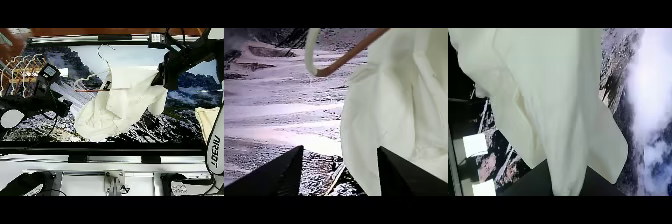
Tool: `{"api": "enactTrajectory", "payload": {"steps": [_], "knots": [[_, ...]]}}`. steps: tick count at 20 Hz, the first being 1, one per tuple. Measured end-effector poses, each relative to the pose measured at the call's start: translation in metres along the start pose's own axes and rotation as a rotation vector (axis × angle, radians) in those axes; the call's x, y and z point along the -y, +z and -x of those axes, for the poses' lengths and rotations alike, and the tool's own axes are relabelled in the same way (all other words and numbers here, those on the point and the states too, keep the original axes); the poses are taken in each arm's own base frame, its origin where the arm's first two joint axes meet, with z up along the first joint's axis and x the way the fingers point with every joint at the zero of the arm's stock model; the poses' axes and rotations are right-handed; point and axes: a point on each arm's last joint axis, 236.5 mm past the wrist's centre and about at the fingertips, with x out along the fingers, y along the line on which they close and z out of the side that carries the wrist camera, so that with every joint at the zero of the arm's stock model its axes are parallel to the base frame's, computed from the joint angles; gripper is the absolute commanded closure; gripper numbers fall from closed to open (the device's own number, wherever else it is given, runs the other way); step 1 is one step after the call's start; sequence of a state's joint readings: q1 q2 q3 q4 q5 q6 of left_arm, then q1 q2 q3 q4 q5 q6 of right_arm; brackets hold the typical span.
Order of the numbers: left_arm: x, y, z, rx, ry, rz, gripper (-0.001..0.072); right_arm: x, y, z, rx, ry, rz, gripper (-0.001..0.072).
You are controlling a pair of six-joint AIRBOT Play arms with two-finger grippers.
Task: Fold the shirts.
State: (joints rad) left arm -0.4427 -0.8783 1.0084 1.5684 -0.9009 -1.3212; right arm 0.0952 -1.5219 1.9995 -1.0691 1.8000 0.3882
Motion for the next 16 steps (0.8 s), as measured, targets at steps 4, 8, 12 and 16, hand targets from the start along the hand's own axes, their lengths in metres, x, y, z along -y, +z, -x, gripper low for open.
{"api": "enactTrajectory", "payload": {"steps": [4, 8, 12, 16], "knots": [[-0.004, 0.003, 0.003, 0.008, 0.009, 0.096, 0.0142, -0.01, 0.013, 0.025, 0.028, -0.058, -0.001, 0.0645], [-0.006, 0.003, 0.003, 0.01, 0.012, 0.133, 0.0166, -0.014, 0.026, 0.046, 0.059, -0.13, 0.012, 0.0646], [-0.005, -0.014, 0.006, -0.067, 0.006, 0.203, 0.019, -0.015, 0.031, 0.055, 0.076, -0.165, -0.018, 0.0645], [0.033, -0.05, -0.008, -0.177, -0.102, 0.394, 0.0192, -0.015, 0.032, 0.058, 0.081, -0.174, -0.04, 0.0644]]}}
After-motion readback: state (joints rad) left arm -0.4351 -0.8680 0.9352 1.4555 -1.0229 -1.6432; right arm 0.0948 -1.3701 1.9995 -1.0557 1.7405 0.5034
